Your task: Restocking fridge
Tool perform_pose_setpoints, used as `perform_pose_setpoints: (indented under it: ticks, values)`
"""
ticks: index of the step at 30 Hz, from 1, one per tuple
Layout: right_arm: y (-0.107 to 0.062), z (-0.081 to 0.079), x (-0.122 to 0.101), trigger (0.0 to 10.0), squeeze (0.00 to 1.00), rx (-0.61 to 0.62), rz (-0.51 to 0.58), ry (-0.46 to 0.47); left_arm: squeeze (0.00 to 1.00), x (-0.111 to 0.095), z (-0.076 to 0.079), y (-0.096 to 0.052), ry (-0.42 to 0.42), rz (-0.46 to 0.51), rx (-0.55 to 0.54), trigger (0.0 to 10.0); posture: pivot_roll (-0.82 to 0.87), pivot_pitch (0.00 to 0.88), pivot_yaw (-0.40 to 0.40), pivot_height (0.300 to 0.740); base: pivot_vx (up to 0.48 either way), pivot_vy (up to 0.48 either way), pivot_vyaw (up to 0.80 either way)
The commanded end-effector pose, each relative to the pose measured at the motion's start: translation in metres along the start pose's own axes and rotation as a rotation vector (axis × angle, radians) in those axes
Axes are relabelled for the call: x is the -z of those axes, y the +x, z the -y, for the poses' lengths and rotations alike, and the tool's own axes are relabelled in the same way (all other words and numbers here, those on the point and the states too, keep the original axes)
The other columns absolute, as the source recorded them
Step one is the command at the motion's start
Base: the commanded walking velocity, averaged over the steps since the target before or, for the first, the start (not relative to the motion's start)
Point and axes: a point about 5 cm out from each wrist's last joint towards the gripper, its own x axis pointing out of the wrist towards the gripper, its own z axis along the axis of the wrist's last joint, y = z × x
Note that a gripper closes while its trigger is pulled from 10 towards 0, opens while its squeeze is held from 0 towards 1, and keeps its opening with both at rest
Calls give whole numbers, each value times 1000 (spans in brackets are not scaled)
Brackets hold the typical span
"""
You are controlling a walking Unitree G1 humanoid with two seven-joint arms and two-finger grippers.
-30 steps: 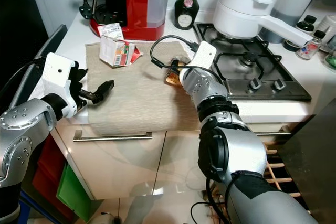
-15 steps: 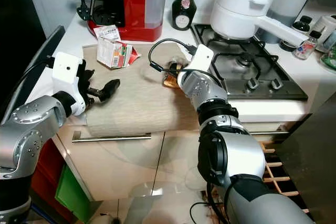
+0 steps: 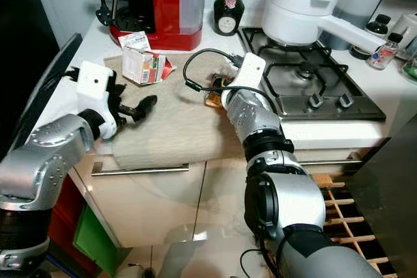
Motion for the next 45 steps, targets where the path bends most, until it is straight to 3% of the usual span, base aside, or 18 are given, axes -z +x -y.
perform_pose_setpoints:
  ticks: [1, 4, 8, 9, 11, 12, 13, 16, 18, 22, 23, 24, 25, 28, 29, 36, 38, 45]
  values:
    - [-2, 12, -10, 0, 0, 37, 71, -8, 0, -7, 4, 4, 27, 25, 24, 10000, 2, 0, -14, 740, 0, 0, 0]
    - [-4, 7, -23, 0, 0, 23, 146, -8, 0, -6, 3, 5, 36, 20, 26, 10000, 3, 0, -13, 740, 0, 0, 0]
    - [-15, -1, -55, 0, 0, -5, 366, -119, 0, -10, 4, 7, 60, 53, 26, 10000, 11, 0, -18, 740, 0, 0, 0]
    - [-15, -1, -55, 0, 0, -5, 366, -119, 0, -10, 4, 7, 60, 53, 26, 10000, 11, 0, -18, 740, 0, 0, 0]
    - [-29, -3, -73, 0, 0, -8, 549, -243, 0, -14, 5, 7, 55, 122, 14, 10000, 13, 0, -24, 740, 0, 0, 0]
    - [-29, -3, -73, 0, 0, -8, 549, -243, 0, -14, 5, 7, 55, 122, 14, 10000, 13, 0, -24, 740, 0, 0, 0]
    - [-40, -5, -79, 0, 0, -13, 671, -351, 0, -18, 2, 7, 29, 179, -33, 10000, 16, 0, -25, 740, 0, 0, 0]
    - [-50, -7, -79, 0, 0, -29, 757, -423, 0, -19, -3, 7, 30, 224, -108, 10000, 17, 0, -23, 740, 0, 0, 0]
    - [-64, -5, -72, 0, 0, -44, 852, -523, 0, -20, -6, 5, -27, 287, -181, 10000, 21, 0, -23, 740, 0, 0, 0]
    - [-81, 9, -54, 0, 0, -17, 891, -567, 0, -22, -2, 4, -37, 375, -241, 10000, 11, 0, -24, 740, 0, 0, 0]
    - [-85, 11, -49, 0, 0, -19, 897, -585, 678, -23, 2, 5, -19, 392, -231, 10000, 7, 0, -23, 740, 0, 0, 0]
    - [-87, 12, -45, 0, 0, -22, 902, -596, 678, -23, 5, 6, 1, 403, -218, 10000, 3, 0, -22, 740, 0, 0, 0]
    - [-89, 12, -43, 0, 0, -23, 909, -604, 796, -24, 7, 8, 11, 416, -205, 10000, -7, 0, -18, 740, 0, 0, 0]
    - [-92, 17, -38, 0, 0, -3, 906, -600, 706, -25, 14, 11, 21, 442, -170, 10000, -24, 0, -8, 740, 0, 0, 0]
    - [-93, 20, -38, 0, 0, 7, 903, -598, 0, -26, 16, 11, 23, 450, -165, 10000, -29, 0, -6, 740, 0, 0, 0]
    - [-96, 34, -29, 0, 0, 38, 857, -571, 0, -33, 11, 17, 66, 484, -211, 10000, -41, 0, 36, 740, 0, 0, 0]
    - [-92, 37, -25, 0, 0, 54, 820, -524, 0, -38, 14, 20, 79, 508, -197, 10000, -49, 0, 44, 740, 0, 0, 0]
    - [-88, 39, -26, 0, 0, 62, 786, -492, 0, -38, 18, 24, 91, 515, -201, 10000, -57, 0, 39, 740, 0, 0, 0]
